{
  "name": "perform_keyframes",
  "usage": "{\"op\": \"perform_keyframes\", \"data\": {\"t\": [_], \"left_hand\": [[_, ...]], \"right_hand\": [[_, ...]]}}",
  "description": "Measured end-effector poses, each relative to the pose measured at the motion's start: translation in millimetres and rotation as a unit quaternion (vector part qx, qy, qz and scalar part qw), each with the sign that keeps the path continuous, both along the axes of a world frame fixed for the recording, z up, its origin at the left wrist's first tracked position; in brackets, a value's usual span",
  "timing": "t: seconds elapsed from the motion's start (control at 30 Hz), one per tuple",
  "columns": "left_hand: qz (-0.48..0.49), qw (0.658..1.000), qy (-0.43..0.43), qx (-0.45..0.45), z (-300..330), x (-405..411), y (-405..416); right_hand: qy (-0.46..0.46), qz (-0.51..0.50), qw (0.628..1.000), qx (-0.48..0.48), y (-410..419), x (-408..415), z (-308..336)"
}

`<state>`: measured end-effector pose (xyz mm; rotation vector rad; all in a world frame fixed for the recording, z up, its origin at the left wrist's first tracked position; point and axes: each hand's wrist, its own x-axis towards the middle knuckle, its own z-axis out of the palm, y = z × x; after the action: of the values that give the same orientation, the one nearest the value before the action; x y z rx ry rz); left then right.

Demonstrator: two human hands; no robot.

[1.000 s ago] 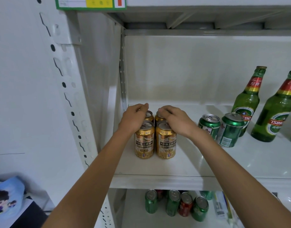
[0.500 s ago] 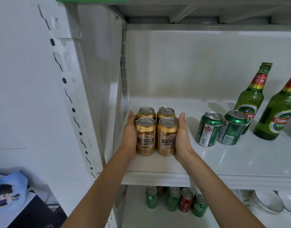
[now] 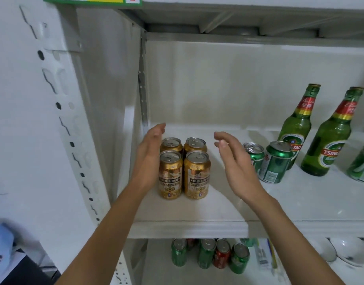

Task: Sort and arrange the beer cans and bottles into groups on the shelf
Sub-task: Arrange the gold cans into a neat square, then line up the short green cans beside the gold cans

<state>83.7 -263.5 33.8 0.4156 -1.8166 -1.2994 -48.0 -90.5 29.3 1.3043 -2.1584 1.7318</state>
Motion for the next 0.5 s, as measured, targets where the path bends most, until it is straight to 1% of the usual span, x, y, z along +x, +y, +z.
{"op": "perform_keyframes", "data": {"t": [0.07, 0.1, 0.17, 0.23, 0.3, 0.4, 0.43, 0.5], "left_hand": [[-0.007, 0.994, 0.008, -0.105, 11.2, 4.8, 7.2], [-0.008, 0.987, 0.009, -0.163, 14.9, 4.3, 9.9], [0.002, 0.957, -0.014, -0.288, 22.5, -1.6, 18.2], [0.005, 0.924, -0.046, -0.379, 27.1, -14.4, 29.8], [-0.015, 0.903, -0.068, -0.425, 30.3, -29.9, 47.5], [-0.049, 0.883, -0.108, -0.454, 30.5, -56.5, 76.4], [-0.055, 0.883, -0.124, -0.449, 29.0, -66.9, 84.1], [-0.065, 0.896, -0.160, -0.409, 23.5, -88.8, 95.2]], "right_hand": [[0.111, -0.012, 0.994, 0.009, 25.1, -7.7, 8.7], [0.151, -0.029, 0.988, 0.014, 37.5, -14.4, 10.4], [0.192, -0.063, 0.979, 0.016, 60.6, -29.5, 11.2], [0.212, -0.089, 0.973, 0.026, 80.3, -44.4, 10.2], [0.221, -0.101, 0.969, 0.031, 96.9, -60.1, 6.7], [0.202, -0.121, 0.972, 0.012, 116.1, -85.3, 0.3], [0.188, -0.133, 0.973, 0.006, 120.6, -94.4, -1.6], [0.152, -0.149, 0.977, 0.012, 125.6, -112.9, -4.8]]}}
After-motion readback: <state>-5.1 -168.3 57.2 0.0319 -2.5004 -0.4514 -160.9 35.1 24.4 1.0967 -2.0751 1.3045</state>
